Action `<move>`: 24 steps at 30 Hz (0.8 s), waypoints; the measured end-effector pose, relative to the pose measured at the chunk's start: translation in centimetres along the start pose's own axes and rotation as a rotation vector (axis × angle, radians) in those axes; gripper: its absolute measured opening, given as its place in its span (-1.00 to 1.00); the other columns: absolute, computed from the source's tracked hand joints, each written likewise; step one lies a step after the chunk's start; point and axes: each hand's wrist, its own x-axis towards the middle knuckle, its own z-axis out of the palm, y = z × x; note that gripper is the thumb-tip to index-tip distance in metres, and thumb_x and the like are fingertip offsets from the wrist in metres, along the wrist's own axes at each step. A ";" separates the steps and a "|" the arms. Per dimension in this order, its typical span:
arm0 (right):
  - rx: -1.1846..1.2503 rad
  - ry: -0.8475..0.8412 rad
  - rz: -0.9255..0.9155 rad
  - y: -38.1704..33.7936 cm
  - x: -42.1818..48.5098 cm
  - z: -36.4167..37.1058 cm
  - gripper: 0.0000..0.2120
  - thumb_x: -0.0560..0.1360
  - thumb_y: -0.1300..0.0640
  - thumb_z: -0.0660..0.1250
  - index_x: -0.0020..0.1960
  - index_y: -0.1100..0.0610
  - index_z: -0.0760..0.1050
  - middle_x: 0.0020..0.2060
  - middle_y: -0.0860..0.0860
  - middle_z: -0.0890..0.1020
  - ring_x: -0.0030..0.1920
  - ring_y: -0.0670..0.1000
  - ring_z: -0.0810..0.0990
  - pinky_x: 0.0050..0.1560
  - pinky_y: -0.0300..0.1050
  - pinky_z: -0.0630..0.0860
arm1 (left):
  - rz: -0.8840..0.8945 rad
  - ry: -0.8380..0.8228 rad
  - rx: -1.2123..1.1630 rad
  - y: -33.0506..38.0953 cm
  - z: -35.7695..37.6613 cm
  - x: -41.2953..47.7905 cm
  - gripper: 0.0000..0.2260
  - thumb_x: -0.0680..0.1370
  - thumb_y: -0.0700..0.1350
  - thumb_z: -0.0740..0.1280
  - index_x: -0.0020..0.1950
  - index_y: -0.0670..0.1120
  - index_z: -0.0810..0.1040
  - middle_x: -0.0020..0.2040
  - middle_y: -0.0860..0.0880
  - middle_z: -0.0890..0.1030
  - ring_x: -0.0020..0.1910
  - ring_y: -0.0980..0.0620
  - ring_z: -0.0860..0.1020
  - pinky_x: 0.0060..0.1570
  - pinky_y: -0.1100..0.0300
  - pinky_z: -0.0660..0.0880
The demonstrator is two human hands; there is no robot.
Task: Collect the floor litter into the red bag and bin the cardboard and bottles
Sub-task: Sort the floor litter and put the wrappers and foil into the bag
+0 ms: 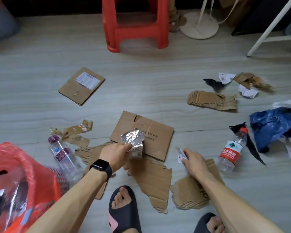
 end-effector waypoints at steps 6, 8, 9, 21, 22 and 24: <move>0.048 0.112 -0.080 -3.7 -2.0 -1.3 -0.75 0.66 0.00 0.19 -0.01 0.14 0.53 -0.07 0.21 0.67 0.00 0.27 0.60 -0.20 -0.02 0.31 | 0.000 0.154 -0.009 -1.7 -4.8 -2.2 -0.83 0.64 -0.03 0.17 0.14 0.09 0.53 -0.09 0.05 0.61 -0.18 -0.05 0.55 -0.32 0.12 0.49; 0.125 0.143 -0.147 -6.6 -3.6 -2.7 -0.69 0.67 -0.05 0.17 -0.06 0.13 0.54 -0.16 0.17 0.67 -0.08 0.27 0.58 -0.21 0.02 0.34 | -0.015 0.226 0.013 -2.7 -7.1 -3.2 -0.84 0.65 -0.03 0.18 0.14 0.07 0.53 -0.15 0.08 0.55 -0.23 -0.01 0.49 -0.39 0.17 0.43; 0.167 0.152 -0.187 -8.2 -4.5 -3.3 -0.69 0.67 -0.07 0.17 -0.07 0.11 0.54 -0.22 0.14 0.66 -0.14 0.24 0.57 -0.22 0.03 0.38 | -0.018 0.265 0.019 -3.3 -8.3 -3.8 -0.85 0.65 -0.04 0.19 0.14 0.06 0.54 -0.17 0.08 0.52 -0.26 0.00 0.47 -0.43 0.19 0.37; 0.144 0.082 -0.800 -34.3 -18.4 -5.7 -0.75 0.59 0.04 0.22 -0.12 0.09 0.63 -0.26 0.05 0.66 -0.25 0.06 0.59 -0.28 -0.08 0.46 | -0.295 0.735 0.221 -16.8 -19.2 -20.7 -0.81 0.31 -0.14 0.61 -0.16 0.02 0.68 -0.35 -0.01 0.61 -0.46 -0.11 0.58 -0.56 0.22 0.37; 0.106 0.058 -0.822 -35.9 -19.1 -4.9 -0.75 0.58 0.05 0.22 -0.14 0.10 0.61 -0.23 0.08 0.66 -0.20 0.11 0.60 -0.24 -0.07 0.46 | -0.327 0.741 0.215 -17.5 -19.3 -22.2 -0.80 0.31 -0.13 0.61 -0.15 0.03 0.68 -0.35 0.00 0.62 -0.46 -0.11 0.58 -0.55 0.22 0.38; 0.050 0.001 -0.849 -38.6 -20.1 -3.2 -0.73 0.57 0.01 0.22 -0.17 0.13 0.58 -0.20 0.12 0.65 -0.14 0.16 0.59 -0.16 -0.02 0.51 | -0.378 0.744 0.197 -18.2 -19.1 -24.5 -0.82 0.33 -0.11 0.60 -0.16 0.05 0.67 -0.35 0.02 0.62 -0.46 -0.10 0.58 -0.54 0.23 0.37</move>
